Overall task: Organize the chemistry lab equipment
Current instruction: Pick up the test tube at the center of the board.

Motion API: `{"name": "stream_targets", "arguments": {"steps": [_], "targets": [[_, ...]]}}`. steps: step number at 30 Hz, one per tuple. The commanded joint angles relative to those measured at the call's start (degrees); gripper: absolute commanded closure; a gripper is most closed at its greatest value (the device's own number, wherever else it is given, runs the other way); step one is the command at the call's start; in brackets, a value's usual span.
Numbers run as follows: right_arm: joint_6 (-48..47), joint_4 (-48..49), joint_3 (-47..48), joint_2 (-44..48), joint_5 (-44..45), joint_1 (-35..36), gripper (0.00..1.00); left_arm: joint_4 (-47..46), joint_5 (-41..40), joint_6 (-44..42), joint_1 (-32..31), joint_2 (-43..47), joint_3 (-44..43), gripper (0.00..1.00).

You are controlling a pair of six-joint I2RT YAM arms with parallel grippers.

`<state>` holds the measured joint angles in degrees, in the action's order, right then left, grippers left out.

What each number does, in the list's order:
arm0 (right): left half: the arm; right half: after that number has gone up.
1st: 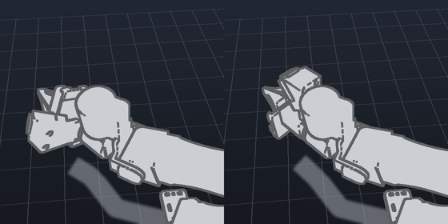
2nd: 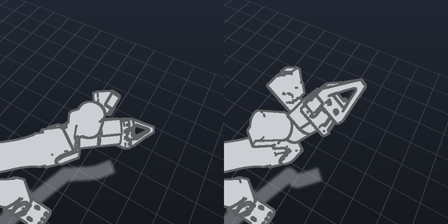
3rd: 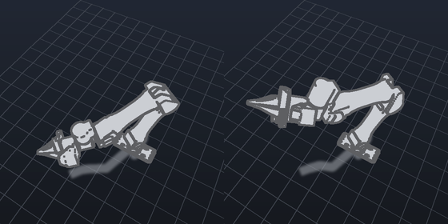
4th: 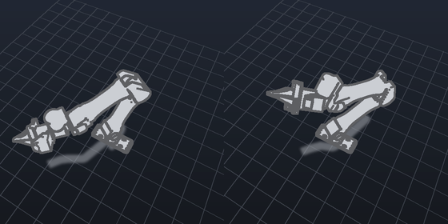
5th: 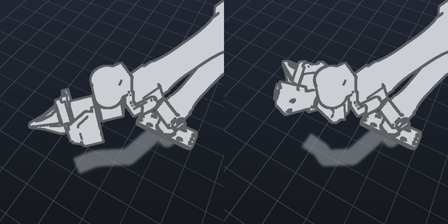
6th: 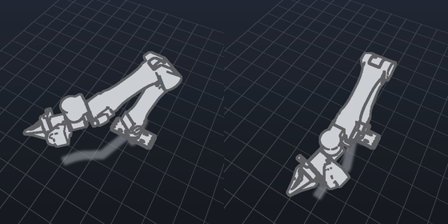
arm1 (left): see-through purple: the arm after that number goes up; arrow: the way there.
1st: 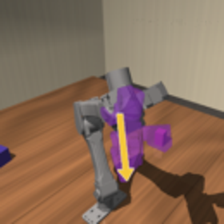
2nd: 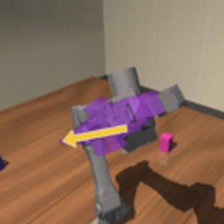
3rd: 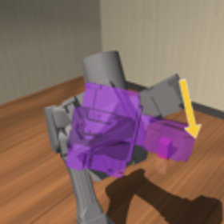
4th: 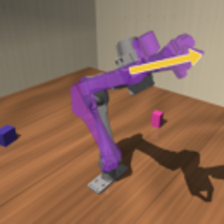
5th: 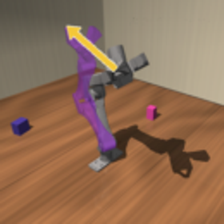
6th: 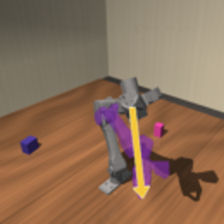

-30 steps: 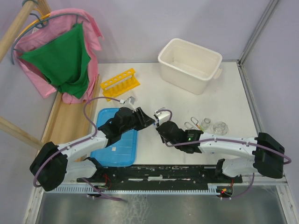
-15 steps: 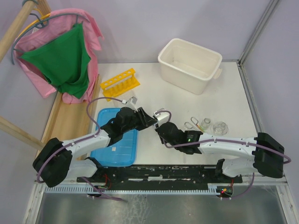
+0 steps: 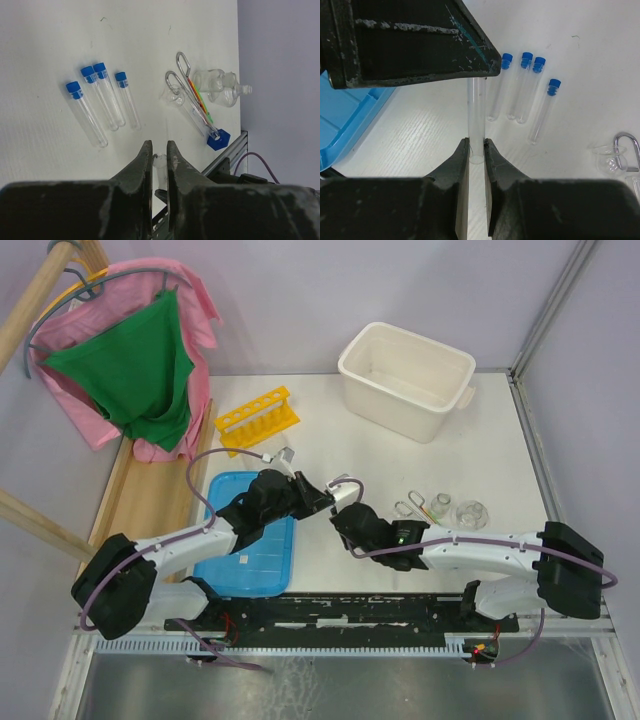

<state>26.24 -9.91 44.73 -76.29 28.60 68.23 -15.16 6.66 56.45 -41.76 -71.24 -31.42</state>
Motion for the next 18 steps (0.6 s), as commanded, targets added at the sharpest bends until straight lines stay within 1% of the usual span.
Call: {"name": "stream_targets", "arguments": {"steps": [1, 4, 11, 14, 15, 18], "targets": [[-0.5, 1.7, 1.9, -0.3, 1.4, 0.4, 0.83, -1.2, 1.4, 0.0, -0.3, -0.6, -0.6, 0.94], [-0.4, 1.7, 1.8, -0.1, 1.5, 0.5, 0.83, -0.9, 1.6, -0.1, -0.3, -0.9, -0.5, 0.88], [-0.4, 1.7, 2.0, -0.7, 1.7, 0.4, 0.83, -0.6, 1.9, -0.3, -0.3, -0.9, -0.8, 0.84], [-0.4, 1.7, 2.0, -0.9, 1.9, 0.5, 0.83, -0.2, 1.9, -0.6, -0.3, -0.9, -0.9, 0.81], [-0.4, 1.8, 2.0, -1.0, 1.9, 0.5, 0.83, -0.2, 2.0, -0.6, -0.3, -0.9, -0.8, 0.81], [-0.4, 1.7, 1.9, -1.2, 2.0, 0.5, 0.83, -0.2, 2.0, -1.2, -0.3, -1.0, -0.8, 0.95]]}}
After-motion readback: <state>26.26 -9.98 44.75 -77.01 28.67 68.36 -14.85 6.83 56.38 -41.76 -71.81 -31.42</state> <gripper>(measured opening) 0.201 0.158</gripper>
